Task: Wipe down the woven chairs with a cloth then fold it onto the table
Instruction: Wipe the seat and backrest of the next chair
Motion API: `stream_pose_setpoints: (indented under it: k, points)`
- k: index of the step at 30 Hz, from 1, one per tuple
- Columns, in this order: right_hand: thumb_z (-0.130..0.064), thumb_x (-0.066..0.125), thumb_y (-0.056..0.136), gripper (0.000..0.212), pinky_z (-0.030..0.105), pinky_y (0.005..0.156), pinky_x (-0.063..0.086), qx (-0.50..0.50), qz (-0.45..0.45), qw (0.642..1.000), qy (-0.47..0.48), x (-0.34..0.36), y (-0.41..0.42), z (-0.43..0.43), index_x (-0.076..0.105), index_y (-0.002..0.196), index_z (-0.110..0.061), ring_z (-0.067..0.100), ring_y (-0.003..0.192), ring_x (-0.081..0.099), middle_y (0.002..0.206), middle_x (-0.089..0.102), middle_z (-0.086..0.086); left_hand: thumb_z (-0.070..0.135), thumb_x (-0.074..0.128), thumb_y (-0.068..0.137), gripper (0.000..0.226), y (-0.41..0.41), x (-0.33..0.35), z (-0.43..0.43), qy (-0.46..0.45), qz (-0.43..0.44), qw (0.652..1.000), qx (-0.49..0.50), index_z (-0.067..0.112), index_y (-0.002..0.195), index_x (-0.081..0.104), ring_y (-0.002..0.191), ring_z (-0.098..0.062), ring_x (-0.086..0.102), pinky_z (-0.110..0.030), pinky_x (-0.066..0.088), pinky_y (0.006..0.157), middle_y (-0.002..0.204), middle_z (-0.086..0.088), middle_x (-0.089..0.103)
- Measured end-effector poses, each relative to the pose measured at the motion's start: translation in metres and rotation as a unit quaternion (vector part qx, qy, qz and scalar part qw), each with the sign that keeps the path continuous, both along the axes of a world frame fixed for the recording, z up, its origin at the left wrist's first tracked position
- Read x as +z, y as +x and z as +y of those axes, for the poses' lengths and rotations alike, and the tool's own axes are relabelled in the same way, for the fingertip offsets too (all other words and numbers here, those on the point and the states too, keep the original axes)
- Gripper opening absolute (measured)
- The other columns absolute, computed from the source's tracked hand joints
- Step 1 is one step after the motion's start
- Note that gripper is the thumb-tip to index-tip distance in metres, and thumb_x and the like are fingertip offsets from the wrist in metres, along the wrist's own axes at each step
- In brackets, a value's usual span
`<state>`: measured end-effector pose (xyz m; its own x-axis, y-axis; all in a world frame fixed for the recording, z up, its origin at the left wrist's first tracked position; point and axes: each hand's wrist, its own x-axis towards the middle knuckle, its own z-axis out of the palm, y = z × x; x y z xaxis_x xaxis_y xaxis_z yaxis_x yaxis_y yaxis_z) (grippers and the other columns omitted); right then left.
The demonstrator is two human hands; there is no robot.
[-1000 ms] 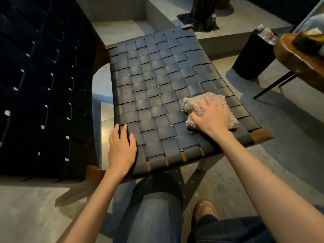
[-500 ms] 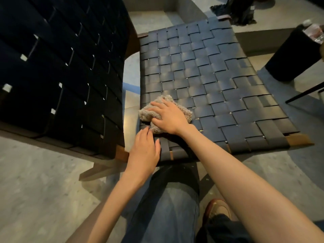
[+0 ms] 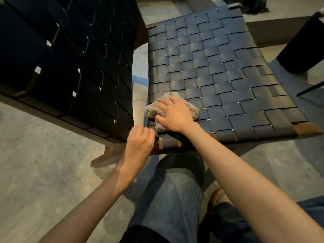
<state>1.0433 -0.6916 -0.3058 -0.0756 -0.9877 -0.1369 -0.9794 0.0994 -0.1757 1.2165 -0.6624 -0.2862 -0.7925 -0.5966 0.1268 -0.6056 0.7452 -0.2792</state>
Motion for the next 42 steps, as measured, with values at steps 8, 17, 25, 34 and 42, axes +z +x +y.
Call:
stream_pose_setpoints:
  k: [8,17,25,34,42]
  points:
    - [-0.047,0.043,0.089,0.049,0.037,0.101,0.033,0.054,0.016,0.998,-0.029,0.016,0.002,0.062,0.052,0.133,-0.027,0.019,0.126,0.04,0.142,0.047,-0.006,0.013,0.077,0.062,0.025,-0.004,-0.006,-0.004,-0.021,-0.025,0.999,0.004,0.019,0.053,0.055,0.046,-0.013,0.046,-0.024,0.036,0.05,0.048,0.002,0.049]
    - [-0.048,0.044,0.088,0.051,0.039,0.101,0.033,-0.05,0.069,0.995,-0.043,0.021,-0.014,0.075,0.053,0.133,-0.025,0.02,0.128,0.038,0.143,0.045,-0.005,0.018,0.057,0.089,0.015,-0.021,-0.007,-0.008,0.094,0.123,0.987,0.054,0.011,0.102,0.06,0.074,-0.023,0.056,-0.031,0.037,0.059,0.09,-0.006,0.062]
    - [-0.047,0.049,0.084,0.048,0.042,0.094,0.034,-0.277,0.158,0.944,-0.087,0.046,-0.1,0.125,0.057,0.125,-0.023,0.027,0.124,0.04,0.137,0.049,0.0,0.035,0.04,0.099,0.041,-0.096,-0.018,-0.009,0.205,0.203,0.958,0.002,0.016,0.134,0.048,0.116,-0.025,0.05,-0.038,0.044,0.088,0.135,-0.006,0.051]
    - [-0.047,0.05,0.086,0.048,0.044,0.111,0.021,-0.33,0.111,0.93,-0.114,0.054,-0.118,0.145,0.056,0.129,-0.028,0.025,0.136,0.033,0.145,0.044,-0.002,0.041,0.036,0.099,0.047,-0.147,-0.027,-0.026,0.273,0.188,0.943,0.009,0.033,0.144,0.034,0.141,-0.027,0.022,-0.047,0.02,0.113,0.155,-0.002,0.026]
    - [-0.051,0.046,0.087,0.049,0.043,0.11,0.026,-0.284,0.116,0.948,-0.087,0.05,-0.123,0.136,0.051,0.131,-0.031,0.021,0.138,0.03,0.148,0.038,-0.004,0.046,0.026,0.099,0.048,-0.143,-0.042,-0.048,0.339,0.2,0.917,0.069,0.042,0.147,0.021,0.145,-0.029,-0.005,-0.054,-0.003,0.115,0.159,-0.002,0.004]
